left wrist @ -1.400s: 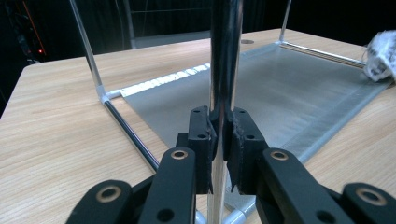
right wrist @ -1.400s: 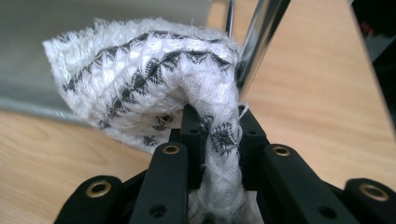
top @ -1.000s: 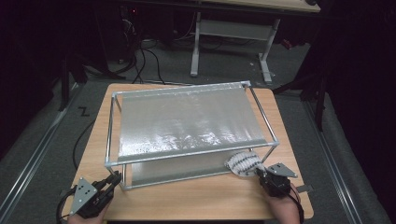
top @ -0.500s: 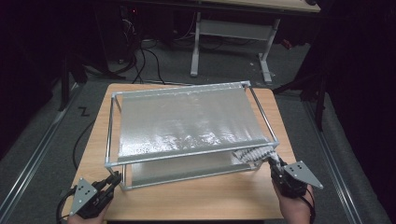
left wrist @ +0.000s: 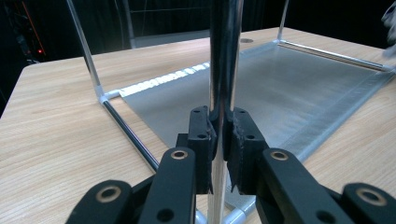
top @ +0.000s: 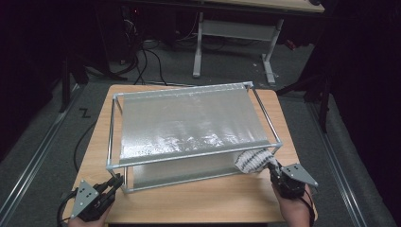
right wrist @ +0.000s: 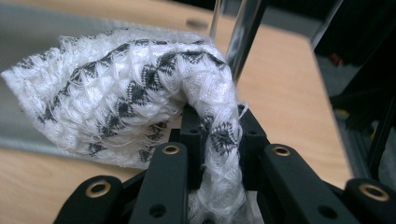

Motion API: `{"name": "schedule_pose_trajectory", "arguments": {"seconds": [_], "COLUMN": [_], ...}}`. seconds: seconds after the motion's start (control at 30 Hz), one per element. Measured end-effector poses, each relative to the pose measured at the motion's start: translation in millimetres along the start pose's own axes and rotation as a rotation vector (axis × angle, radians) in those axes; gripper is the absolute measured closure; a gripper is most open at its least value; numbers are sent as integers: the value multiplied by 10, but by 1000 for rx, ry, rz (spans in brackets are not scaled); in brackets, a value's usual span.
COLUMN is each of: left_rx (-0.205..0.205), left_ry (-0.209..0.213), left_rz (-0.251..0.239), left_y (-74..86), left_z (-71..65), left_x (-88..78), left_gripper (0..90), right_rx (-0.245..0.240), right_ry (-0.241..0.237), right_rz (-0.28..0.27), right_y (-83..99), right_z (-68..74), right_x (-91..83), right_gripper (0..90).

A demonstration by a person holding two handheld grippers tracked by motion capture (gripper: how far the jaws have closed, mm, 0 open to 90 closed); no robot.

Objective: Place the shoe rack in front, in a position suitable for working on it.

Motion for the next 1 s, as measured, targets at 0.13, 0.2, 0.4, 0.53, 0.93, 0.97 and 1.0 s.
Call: {"name": "schedule_pose_trajectory", "arguments": {"seconds": [0.13,0.2,0.4,0.53,0.93,0.97,1.0], "left_rx": [0,0,-3,9,-2,-2,-4], "left_ry": [0,0,0,-17,-45,-50,-54], "left_rz": [1,1,-1,0,-6,-9,-8], "left_y": [0,0,1,-2,-4,-3,-3], "left_z": [0,0,0,7,149,180,202], "left_x": [-2,-3,-1,0,-19,-29,-35], "left_gripper": [805,805,805,804,805,805,805], "right_rx": [-1,16,30,22,38,45,54], "right_ry": [-18,-51,-90,-87,-29,8,20], "right_rz": [62,126,200,200,145,143,146], "right_y": [164,319,506,518,434,448,458], "right_z": [49,90,118,118,-90,-196,-233], "right_x": [128,251,377,369,160,144,137], "right_gripper": [778,778,779,778,779,779,779]}}
Point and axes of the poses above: each handheld gripper's, and its own axes: x roughly forward along the jaws, y roughly out of its underside, z roughly to its left, the point moved 10 cm from there along x, roughly forward along the jaws, and after that the axes turned 5 degrees about -x, right-handed, at the moved point
